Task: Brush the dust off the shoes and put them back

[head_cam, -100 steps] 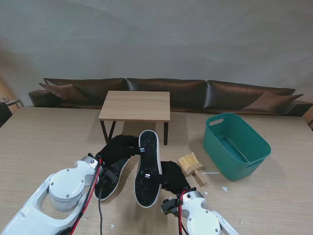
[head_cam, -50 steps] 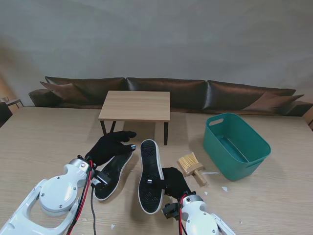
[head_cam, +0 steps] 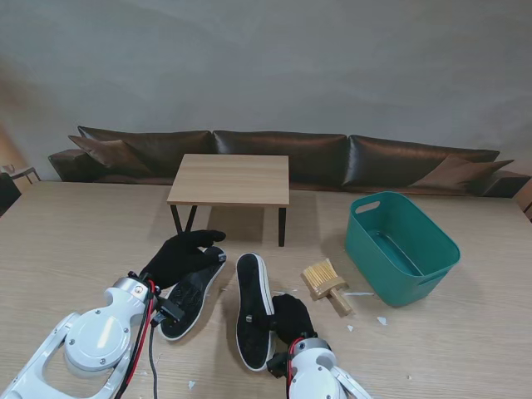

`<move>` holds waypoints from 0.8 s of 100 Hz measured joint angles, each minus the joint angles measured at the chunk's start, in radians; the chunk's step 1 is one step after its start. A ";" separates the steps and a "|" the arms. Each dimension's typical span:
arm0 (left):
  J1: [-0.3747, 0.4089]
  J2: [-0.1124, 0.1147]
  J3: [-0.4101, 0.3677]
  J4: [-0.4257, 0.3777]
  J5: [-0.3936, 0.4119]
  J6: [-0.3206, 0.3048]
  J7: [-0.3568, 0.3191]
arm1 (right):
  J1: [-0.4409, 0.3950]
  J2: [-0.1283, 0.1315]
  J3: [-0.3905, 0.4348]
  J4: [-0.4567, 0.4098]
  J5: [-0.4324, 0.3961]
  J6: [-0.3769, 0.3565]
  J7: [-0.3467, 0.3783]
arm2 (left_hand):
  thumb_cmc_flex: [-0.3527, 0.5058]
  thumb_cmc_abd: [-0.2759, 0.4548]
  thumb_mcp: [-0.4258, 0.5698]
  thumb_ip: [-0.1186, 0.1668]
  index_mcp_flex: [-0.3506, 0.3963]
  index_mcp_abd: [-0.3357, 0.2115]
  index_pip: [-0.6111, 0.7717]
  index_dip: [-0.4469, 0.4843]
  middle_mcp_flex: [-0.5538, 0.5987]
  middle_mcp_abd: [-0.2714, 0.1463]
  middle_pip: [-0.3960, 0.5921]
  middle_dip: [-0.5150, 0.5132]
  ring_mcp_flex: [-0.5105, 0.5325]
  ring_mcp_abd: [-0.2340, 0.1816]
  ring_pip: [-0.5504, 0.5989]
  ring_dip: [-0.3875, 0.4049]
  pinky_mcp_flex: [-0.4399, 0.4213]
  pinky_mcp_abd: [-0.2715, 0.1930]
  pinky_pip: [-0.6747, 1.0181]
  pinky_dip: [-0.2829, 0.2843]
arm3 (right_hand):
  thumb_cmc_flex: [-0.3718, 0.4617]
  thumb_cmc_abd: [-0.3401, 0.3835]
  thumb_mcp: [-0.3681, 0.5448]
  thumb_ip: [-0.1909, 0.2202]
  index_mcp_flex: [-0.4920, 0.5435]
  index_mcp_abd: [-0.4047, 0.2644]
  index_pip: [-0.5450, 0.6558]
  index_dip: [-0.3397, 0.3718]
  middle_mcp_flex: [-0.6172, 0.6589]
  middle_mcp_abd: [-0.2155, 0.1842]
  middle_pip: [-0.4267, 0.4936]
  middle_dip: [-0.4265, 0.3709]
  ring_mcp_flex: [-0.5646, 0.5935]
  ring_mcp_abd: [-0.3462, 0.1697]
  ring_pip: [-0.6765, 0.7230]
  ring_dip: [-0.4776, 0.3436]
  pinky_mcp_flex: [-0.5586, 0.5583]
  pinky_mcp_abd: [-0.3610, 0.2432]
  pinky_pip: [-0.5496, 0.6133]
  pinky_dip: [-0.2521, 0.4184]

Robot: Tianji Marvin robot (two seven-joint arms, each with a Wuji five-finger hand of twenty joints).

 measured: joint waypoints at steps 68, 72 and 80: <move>0.004 0.002 0.013 -0.004 0.008 0.053 0.000 | 0.109 -0.104 -0.067 0.152 -0.023 0.095 -0.167 | 0.002 0.030 -0.021 0.000 0.023 0.001 0.005 0.011 0.044 0.000 0.012 0.025 0.003 0.000 0.000 0.000 0.000 -0.002 -0.012 0.025 | -0.002 0.042 -0.001 -0.006 -0.014 0.006 0.000 -0.002 -0.025 0.004 0.041 0.008 -0.001 0.003 -0.081 -0.039 0.063 0.000 0.027 0.001; 0.004 0.002 0.014 -0.004 0.008 0.054 0.001 | 0.112 -0.106 -0.068 0.155 -0.026 0.101 -0.169 | 0.002 0.033 -0.021 0.000 0.023 0.001 0.006 0.012 0.044 0.000 0.012 0.025 0.003 0.000 0.000 0.000 0.000 -0.002 -0.012 0.025 | -0.003 0.051 -0.001 -0.006 -0.019 0.009 0.000 -0.010 -0.029 0.005 0.042 0.006 -0.001 0.003 -0.090 -0.048 0.063 0.000 0.027 0.000; 0.004 0.002 0.015 -0.004 0.006 0.055 0.001 | 0.117 -0.110 -0.068 0.160 -0.034 0.113 -0.173 | 0.002 0.039 -0.021 0.000 0.023 0.001 0.006 0.012 0.045 0.000 0.012 0.025 0.004 0.000 0.000 0.000 0.000 -0.002 -0.012 0.026 | -0.012 0.076 -0.002 -0.006 -0.047 0.015 0.004 -0.015 -0.065 0.010 0.073 -0.005 -0.007 0.003 -0.106 -0.052 0.058 -0.007 0.018 0.000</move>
